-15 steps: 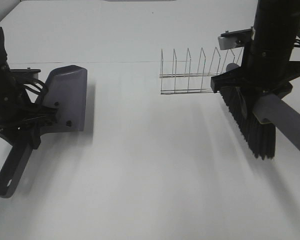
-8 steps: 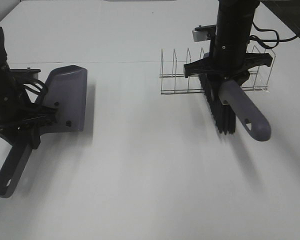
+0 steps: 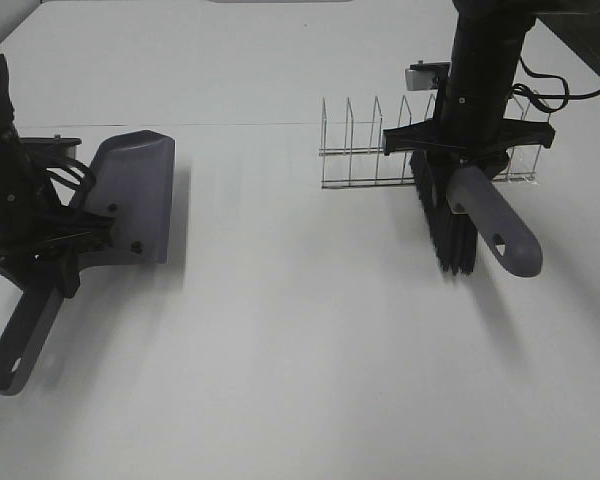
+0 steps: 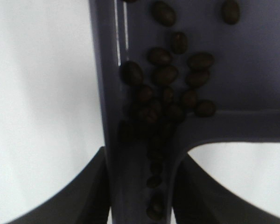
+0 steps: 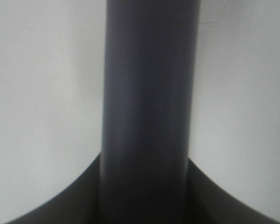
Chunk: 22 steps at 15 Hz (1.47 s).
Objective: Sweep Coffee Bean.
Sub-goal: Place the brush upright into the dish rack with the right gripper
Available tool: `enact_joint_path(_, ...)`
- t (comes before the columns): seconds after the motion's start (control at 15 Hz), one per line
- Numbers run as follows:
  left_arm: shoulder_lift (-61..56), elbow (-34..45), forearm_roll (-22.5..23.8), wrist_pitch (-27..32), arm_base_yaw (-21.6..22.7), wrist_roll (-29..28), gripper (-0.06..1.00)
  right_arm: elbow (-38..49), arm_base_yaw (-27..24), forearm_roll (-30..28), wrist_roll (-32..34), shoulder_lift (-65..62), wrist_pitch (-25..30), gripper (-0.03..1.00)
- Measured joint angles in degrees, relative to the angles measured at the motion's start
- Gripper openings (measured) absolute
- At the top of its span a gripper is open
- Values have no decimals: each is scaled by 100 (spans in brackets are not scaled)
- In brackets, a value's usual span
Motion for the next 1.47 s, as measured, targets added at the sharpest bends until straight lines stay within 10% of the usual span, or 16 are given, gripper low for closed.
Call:
enact_joint_path(0.6, 0, 0, 0, 0, 0, 0, 34, -143, -11, 229, -34, 86, -498, 34)
enact_joint_path(1.07, 0, 0, 0, 0, 0, -6, 34, -2561, -69, -321, -286, 1404, 29, 34)
enact_joint_path(1.47, 0, 0, 0, 0, 0, -6, 34, -2727, -160, -69, -579, 1478, 40, 34)
